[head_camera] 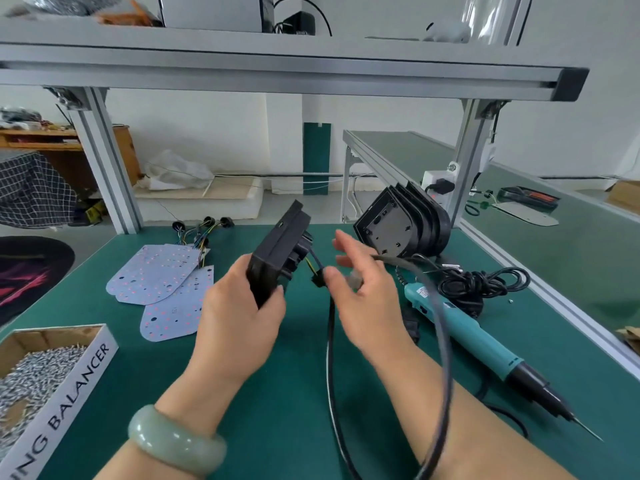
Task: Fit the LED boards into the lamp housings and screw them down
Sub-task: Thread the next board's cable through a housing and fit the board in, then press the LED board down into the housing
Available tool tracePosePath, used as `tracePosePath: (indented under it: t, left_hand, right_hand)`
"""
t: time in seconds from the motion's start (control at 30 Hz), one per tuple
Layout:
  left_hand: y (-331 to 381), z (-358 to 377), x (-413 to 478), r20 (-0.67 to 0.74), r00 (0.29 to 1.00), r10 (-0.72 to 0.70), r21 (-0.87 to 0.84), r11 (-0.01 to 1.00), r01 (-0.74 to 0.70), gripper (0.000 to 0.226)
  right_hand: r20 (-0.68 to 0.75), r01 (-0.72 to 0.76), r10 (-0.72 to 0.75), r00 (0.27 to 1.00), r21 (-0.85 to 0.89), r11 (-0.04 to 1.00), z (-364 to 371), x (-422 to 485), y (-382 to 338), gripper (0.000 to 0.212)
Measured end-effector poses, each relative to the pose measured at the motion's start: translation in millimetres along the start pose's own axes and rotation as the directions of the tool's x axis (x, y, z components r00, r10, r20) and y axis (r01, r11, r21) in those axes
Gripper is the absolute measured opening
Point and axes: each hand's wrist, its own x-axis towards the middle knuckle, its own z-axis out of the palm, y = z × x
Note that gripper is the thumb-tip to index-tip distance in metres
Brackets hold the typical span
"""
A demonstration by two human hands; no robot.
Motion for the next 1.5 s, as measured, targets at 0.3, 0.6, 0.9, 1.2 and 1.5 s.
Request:
tracePosePath:
  t: [0.3,0.6,0.9,1.2,1.5]
  left_hand:
    - [-14,-11,15,0.107,0.992,-0.072,-0.288,0.952,0.1,0.024]
    - [-21,-20,19,0.075,0.992,-0.1,-0.352,0.928,0.12,0.025]
    - [-21,-16,15,0.089,0.99,-0.109,-0.292,0.948,0.131,0.023]
    - [-7,-18,0,-0.15,0.976,-0.161,-0.104,0.984,0.146,0.038]
    - [32,11,15,0.415,0.782,-0.466,-0.633,0.47,0.616,0.039]
  right_hand:
    - [0.158,-0.161,0.138,0.978,0.144,0.976,-15,11,8,0.019]
    - [0.198,-0.263,0.243,0.95,0.083,0.961,-21,13,9,0.019]
    - [0.309,-0.346,0.369,0.877,-0.129,0.93,-16,8,0,0.027]
    - [0.527,-0.449,0.295,0.797,0.19,0.873,1,7,-25,0.035]
    - [0.611,-0.528,0.369,0.7,0.095,0.844,6,11,-52,0.048]
